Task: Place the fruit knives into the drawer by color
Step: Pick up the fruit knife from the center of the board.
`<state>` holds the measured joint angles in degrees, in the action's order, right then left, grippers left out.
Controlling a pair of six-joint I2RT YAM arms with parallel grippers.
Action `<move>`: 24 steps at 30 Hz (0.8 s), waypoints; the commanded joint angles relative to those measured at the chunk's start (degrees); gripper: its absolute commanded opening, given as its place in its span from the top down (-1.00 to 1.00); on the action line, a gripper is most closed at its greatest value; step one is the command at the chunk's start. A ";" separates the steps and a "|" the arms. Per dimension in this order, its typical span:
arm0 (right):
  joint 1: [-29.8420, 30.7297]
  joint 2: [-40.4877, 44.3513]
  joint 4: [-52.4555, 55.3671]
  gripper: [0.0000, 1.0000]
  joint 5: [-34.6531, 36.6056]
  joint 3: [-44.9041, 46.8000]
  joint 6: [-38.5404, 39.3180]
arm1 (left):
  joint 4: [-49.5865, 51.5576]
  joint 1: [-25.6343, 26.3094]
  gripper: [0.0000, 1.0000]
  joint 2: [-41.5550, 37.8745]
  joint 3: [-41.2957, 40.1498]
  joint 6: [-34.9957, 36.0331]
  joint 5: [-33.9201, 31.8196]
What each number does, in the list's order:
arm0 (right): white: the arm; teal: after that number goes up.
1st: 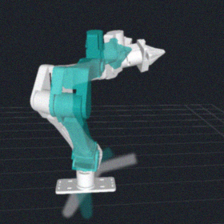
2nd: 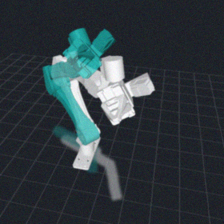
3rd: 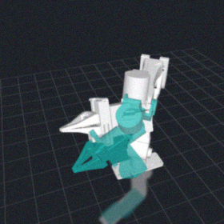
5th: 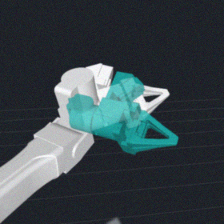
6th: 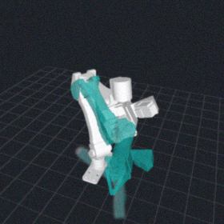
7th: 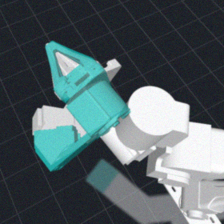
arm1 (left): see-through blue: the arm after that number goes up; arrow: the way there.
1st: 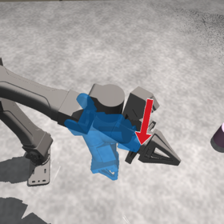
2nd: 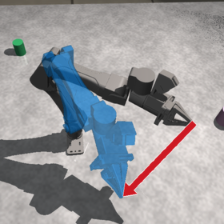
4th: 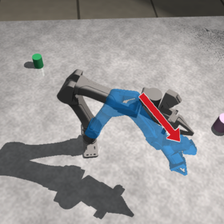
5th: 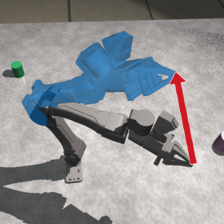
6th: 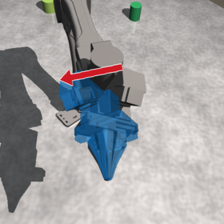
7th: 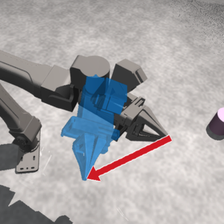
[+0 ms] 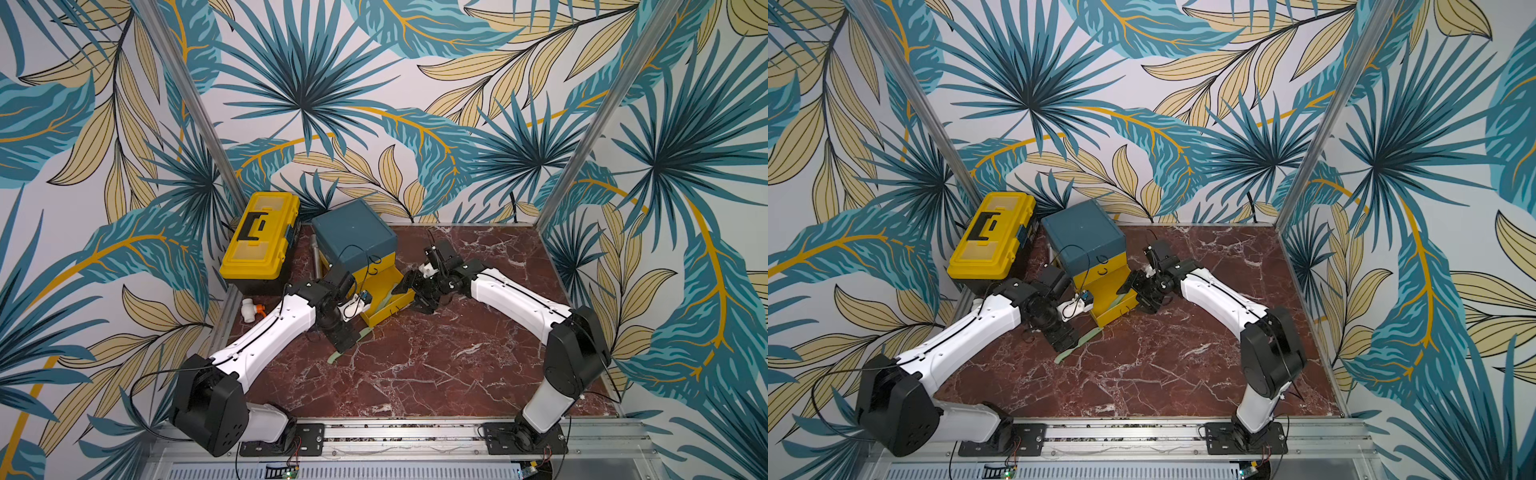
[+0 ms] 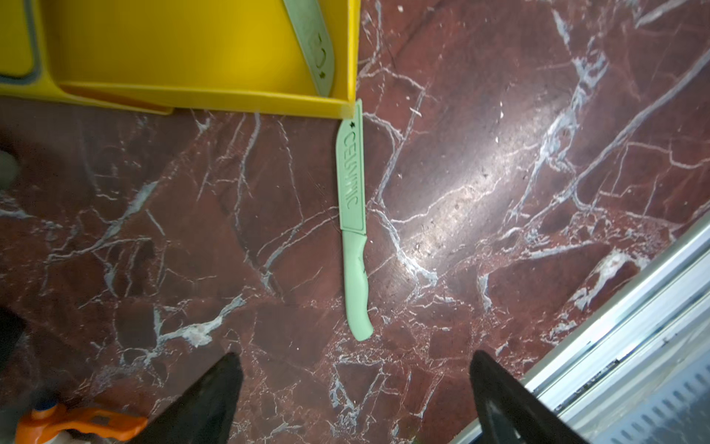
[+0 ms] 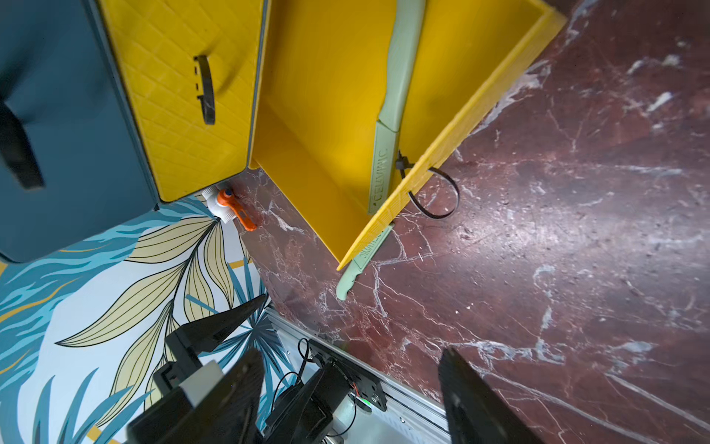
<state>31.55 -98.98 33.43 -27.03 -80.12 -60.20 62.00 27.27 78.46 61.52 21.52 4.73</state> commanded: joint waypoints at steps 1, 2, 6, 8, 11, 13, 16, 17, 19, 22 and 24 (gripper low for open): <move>0.09 -0.19 2.55 -0.48 -0.10 -0.83 2.37 | 1.20 -0.06 -0.78 -2.86 -2.94 2.45 2.76; 0.16 -0.50 2.33 -0.48 -0.38 -0.75 2.29 | 0.86 -0.02 -0.75 -3.57 -3.96 2.31 3.47; 0.15 -1.30 0.63 -0.48 -1.13 -0.03 1.68 | -1.63 0.59 -0.65 -5.99 -8.44 2.48 3.46; 0.09 -1.88 -0.40 -0.48 -1.61 0.42 1.24 | -3.00 0.68 -0.65 -7.16 -10.38 2.88 2.21; 0.11 -2.44 -1.66 -0.48 -2.17 0.76 0.73 | -4.32 1.11 -0.62 -7.11 -11.78 3.33 1.43; 0.09 -2.68 -2.04 -0.48 -2.21 0.66 0.56 | -5.94 1.43 -0.63 -6.87 -12.87 3.66 1.37; 0.01 -2.84 -2.58 -0.48 -2.32 0.67 0.46 | -8.85 1.48 -0.56 -4.89 -13.27 3.55 0.68; -0.05 -2.84 -2.68 -0.48 -2.37 0.67 0.36 | -9.65 1.48 -0.55 -3.85 -13.18 3.33 0.32; -0.23 -2.96 -2.98 -0.48 -2.69 0.66 0.18 | -11.33 1.47 -0.51 -1.01 -12.68 2.96 0.18; -0.60 -3.05 -3.08 -0.48 -3.04 0.55 0.26 | -13.76 1.48 -0.44 3.30 -11.77 1.49 -0.86; -0.93 -2.95 -3.14 -0.48 -3.45 0.49 0.10 | -14.65 1.52 -0.43 6.38 -10.83 0.37 -1.44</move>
<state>31.22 -100.77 31.09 -29.47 -80.29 -59.75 51.00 28.53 82.13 48.86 23.33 4.62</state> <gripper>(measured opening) 0.741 0.718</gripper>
